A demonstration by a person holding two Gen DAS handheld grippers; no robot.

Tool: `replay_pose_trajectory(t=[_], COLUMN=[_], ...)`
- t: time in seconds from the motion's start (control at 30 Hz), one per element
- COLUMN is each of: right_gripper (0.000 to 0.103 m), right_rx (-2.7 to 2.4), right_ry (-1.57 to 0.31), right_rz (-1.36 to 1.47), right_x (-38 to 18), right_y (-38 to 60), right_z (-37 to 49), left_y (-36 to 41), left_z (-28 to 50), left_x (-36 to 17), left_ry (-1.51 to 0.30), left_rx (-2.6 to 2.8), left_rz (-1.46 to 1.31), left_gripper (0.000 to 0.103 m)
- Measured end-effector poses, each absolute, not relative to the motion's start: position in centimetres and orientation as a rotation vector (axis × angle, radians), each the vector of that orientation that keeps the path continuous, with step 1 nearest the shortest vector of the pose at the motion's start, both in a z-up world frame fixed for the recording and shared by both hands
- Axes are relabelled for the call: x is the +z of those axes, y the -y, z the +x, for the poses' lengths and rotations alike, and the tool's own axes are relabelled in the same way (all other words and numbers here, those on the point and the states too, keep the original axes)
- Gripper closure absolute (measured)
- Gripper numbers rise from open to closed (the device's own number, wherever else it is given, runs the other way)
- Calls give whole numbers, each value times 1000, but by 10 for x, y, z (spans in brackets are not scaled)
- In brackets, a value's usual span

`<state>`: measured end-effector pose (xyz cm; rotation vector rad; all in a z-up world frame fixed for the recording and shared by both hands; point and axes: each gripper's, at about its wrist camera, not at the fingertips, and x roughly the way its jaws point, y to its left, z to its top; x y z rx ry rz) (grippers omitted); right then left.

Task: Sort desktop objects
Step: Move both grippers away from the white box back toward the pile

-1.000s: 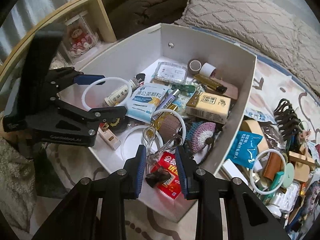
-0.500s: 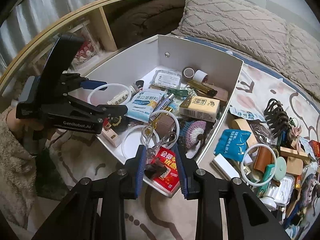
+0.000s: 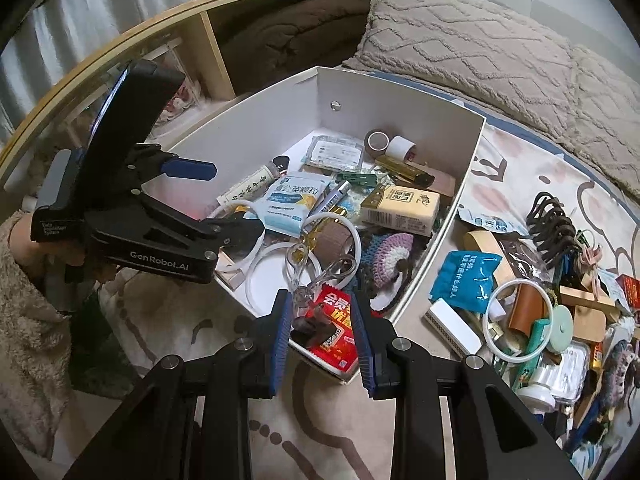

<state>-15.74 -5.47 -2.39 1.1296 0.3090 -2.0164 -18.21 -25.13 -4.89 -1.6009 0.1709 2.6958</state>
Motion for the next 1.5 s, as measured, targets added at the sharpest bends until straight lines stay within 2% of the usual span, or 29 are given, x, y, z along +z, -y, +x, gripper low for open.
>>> replay_pose_trajectory(t=[0.63,0.67,0.7,0.77,0.97,1.07,1.17,1.23,1.5], right_gripper=[73,70,54,33,31,7,6,4,1], right_rx=[-2093,-2097,-2103,-2129,-2190,-2210,-2249,-2265,-2339], right_ry=[-214,-209,-205,-203,-210,-208,-212,-198,-170], right_rz=[993,988,987,974,947,931,896,876,814], right_x=[-3,-4,-5,-7,-10,-10,-9,-7,-1], right_y=[27,24,22,16,2,-4,-11,-16,-41], right_z=[-140,-139,-138,-135,-127,-125,-120,-117,-106], left_y=[222,219,217,211,193,185,178,175,151], left_z=[-149,-146,-143,-135,-119,-110,-102,-97,-70], left_x=[-23,-21,-19,-15,-10,-6,-1,2,8], left_ry=[-201,-199,-198,-195,-244,-241,-225,-219,-235], left_rx=[2754,2758,2761,2759,2774,2797,2820,2839,2869], left_rz=[-1490,-1477,-1465,-1434,-1376,-1327,-1274,-1236,-1104], left_gripper=[9,9,9,9,9,9,9,0,0])
